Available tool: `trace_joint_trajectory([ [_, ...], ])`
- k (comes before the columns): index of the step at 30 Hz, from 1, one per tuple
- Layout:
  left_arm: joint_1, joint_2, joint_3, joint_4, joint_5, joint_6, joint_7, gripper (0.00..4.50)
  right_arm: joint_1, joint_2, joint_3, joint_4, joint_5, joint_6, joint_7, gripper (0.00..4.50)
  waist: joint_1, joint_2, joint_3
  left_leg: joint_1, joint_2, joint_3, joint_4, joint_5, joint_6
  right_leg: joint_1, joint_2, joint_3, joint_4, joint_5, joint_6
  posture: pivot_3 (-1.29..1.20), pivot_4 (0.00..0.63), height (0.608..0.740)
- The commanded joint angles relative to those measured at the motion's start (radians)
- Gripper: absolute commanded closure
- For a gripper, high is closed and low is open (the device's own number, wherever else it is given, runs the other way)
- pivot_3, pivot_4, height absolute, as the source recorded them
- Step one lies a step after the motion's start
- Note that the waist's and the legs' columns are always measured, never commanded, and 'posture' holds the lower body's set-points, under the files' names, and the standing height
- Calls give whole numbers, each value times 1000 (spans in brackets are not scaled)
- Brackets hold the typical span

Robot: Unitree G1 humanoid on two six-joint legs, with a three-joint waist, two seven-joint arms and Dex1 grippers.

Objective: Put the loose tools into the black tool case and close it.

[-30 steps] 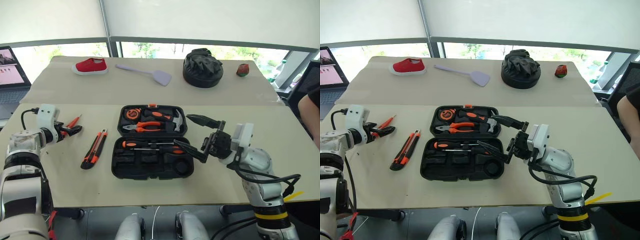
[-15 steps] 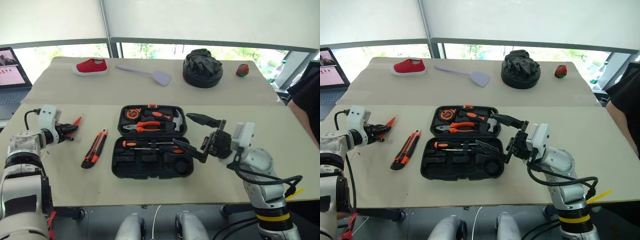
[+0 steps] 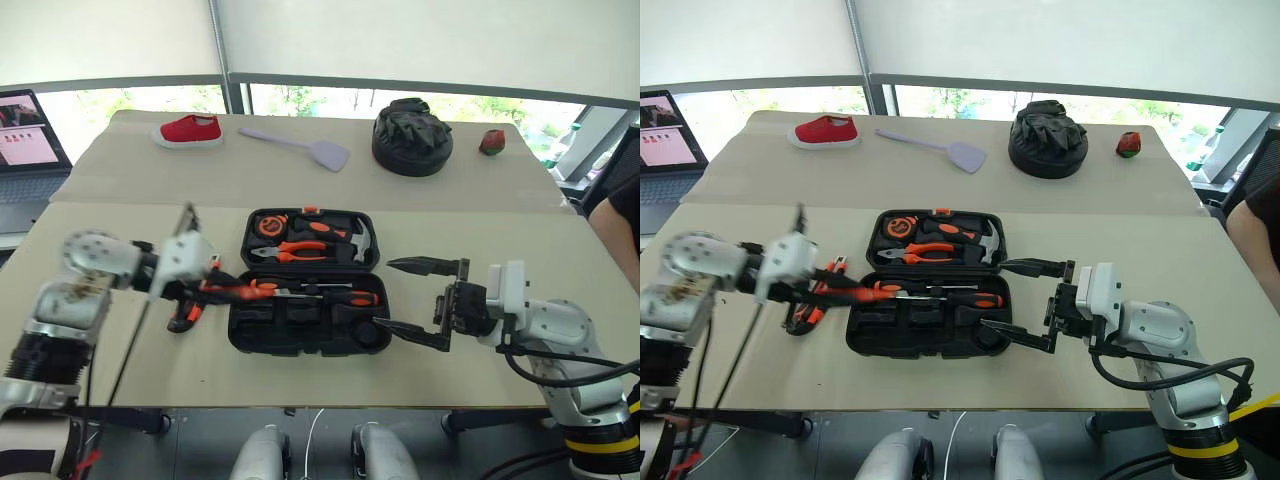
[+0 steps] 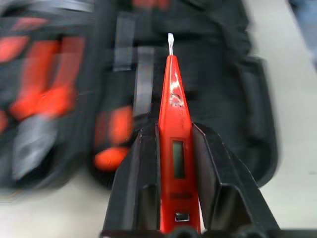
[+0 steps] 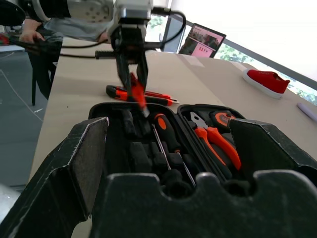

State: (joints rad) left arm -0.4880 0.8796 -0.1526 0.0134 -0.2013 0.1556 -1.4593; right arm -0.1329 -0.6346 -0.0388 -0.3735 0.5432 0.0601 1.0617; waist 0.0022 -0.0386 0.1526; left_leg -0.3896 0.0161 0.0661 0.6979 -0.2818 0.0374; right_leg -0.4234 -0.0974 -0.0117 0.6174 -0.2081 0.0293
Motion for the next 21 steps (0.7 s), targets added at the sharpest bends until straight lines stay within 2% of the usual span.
trace_joint_trajectory([
  [1, -31, -13, -28, -67, -3, 121, 37, 4031, -15, 12, 13, -33, -9, -18, -3, 0, 0, 0, 0, 0, 0, 0, 0, 0, 0, 0, 1, 0, 0, 0, 0, 0, 150, 740],
  [5, -80, -64, -96, -72, 84, 183, 128, 4031, -13, 29, 24, -45, -15, -15, -19, 0, 2, 0, 0, -1, 1, -1, 0, 0, 0, -1, 3, 0, 0, -1, -1, 0, 150, 740],
  [8, -89, -44, -152, -63, 144, 183, 110, 4031, -9, 41, 28, -63, -11, -5, -37, 0, 8, 0, 0, -1, 0, -1, 1, 0, 0, 0, 3, 1, -1, -1, -1, 0, 150, 740],
  [21, -109, -81, -227, -74, 161, 297, 115, 4031, -6, 60, 35, -71, -7, 8, -74, 0, 10, 0, 0, 0, 0, -2, 1, 0, 0, 1, 2, 1, -1, -1, -1, 0, 150, 740],
])
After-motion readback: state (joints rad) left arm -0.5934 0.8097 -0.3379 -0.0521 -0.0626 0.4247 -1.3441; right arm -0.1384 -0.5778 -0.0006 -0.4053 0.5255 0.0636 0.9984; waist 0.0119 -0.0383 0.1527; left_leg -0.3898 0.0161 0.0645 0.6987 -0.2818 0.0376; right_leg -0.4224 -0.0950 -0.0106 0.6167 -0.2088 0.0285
